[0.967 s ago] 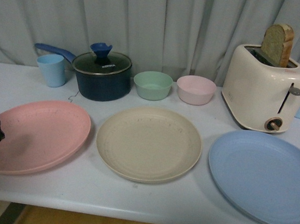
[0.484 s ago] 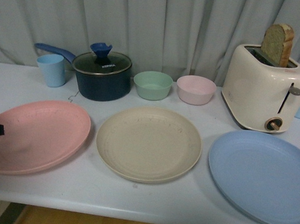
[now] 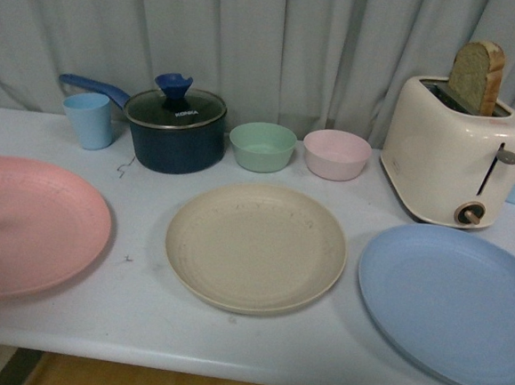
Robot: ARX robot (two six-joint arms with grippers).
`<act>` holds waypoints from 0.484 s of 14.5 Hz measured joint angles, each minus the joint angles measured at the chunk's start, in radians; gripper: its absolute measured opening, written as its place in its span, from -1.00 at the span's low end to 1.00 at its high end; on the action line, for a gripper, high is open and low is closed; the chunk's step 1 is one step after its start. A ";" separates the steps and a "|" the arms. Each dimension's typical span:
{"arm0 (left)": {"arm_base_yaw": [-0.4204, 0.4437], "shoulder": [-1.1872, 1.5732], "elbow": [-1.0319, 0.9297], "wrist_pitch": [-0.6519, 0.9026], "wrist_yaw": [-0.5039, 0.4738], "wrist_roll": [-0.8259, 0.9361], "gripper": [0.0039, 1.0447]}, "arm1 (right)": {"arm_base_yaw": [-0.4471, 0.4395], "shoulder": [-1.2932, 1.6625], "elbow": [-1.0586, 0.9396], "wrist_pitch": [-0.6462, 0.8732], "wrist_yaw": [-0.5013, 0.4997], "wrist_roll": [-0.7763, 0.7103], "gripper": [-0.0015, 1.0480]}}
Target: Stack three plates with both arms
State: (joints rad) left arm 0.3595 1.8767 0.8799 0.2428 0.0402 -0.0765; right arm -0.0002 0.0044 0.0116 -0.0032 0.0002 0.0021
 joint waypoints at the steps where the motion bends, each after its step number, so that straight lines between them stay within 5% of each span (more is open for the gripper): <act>1: -0.006 -0.064 0.000 -0.021 -0.002 0.016 -0.95 | 0.000 0.000 0.000 0.000 0.000 0.000 0.87; 7: -0.373 -0.231 -0.002 0.011 0.010 -0.040 -0.95 | 0.000 0.000 0.000 0.000 0.000 0.000 0.87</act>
State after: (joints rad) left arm -0.0135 1.6455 0.8783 0.2543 0.0498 -0.1169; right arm -0.0002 0.0044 0.0116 -0.0032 0.0002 0.0021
